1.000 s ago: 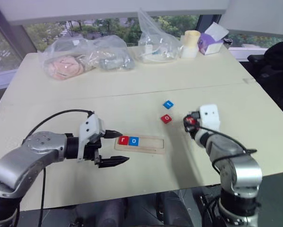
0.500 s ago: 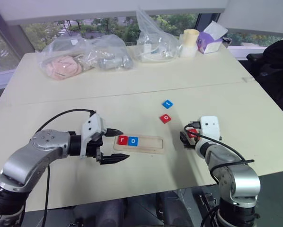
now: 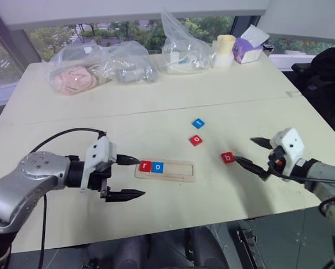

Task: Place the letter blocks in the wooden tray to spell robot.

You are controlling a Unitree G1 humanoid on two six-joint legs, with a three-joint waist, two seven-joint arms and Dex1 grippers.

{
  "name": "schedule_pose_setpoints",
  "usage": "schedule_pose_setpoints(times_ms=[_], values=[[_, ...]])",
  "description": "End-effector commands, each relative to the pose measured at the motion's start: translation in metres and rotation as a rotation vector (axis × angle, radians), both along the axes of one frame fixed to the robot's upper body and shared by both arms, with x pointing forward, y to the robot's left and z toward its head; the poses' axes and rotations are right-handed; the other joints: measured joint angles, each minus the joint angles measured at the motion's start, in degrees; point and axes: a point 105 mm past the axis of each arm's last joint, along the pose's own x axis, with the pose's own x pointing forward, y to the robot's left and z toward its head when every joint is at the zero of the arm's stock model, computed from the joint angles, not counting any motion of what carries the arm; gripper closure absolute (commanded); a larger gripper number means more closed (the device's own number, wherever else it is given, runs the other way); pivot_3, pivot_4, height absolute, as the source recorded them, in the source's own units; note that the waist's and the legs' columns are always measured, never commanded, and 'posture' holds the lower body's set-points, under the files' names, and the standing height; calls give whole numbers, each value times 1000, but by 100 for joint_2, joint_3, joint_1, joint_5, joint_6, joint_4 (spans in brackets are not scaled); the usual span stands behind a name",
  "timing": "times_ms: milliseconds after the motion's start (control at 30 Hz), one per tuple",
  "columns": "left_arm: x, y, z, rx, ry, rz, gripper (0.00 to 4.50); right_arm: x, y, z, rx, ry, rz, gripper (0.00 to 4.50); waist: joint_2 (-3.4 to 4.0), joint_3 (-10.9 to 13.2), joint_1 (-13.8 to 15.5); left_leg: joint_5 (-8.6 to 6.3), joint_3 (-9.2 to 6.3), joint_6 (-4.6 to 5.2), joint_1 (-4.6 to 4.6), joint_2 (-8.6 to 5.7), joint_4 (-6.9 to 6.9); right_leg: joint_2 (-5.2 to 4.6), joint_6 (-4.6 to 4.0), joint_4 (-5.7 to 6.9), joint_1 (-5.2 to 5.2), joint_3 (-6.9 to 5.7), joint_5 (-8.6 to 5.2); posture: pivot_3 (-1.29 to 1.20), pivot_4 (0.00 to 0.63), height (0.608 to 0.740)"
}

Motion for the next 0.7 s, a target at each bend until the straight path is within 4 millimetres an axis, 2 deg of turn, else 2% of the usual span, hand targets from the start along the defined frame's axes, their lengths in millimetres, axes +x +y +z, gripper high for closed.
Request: schedule_pose_setpoints(times_ms=[33,267,433,600,700], values=[[-4,11,9,38,-18,29,0,-8,1,-9,-107,55,225,43,0,0,0,-1,2,2,0,0,0,0,0,0,0,1,0,0,150,740],[-12,18,7,57,12,71,0,13,-1,-29,-277,49,427,43,-2,1,5,-3,3,5,2,0,8,0,0,0,4,0,0,0,150,740],[-14,21,11,59,1,110,0,44,6,-26,-274,17,471,43,-2,4,1,-3,3,5,3,0,10,2,-19,3,5,0,12,0,150,740],[-16,23,11,63,1,134,0,54,11,-36,-281,67,539,43,-1,4,21,-3,2,5,4,0,7,4,-19,7,5,1,13,0,150,740],[-18,24,11,68,-1,146,0,51,11,-44,-286,116,584,839,-1,4,17,-3,1,5,11,0,12,4,-19,9,15,0,13,0,150,740]])
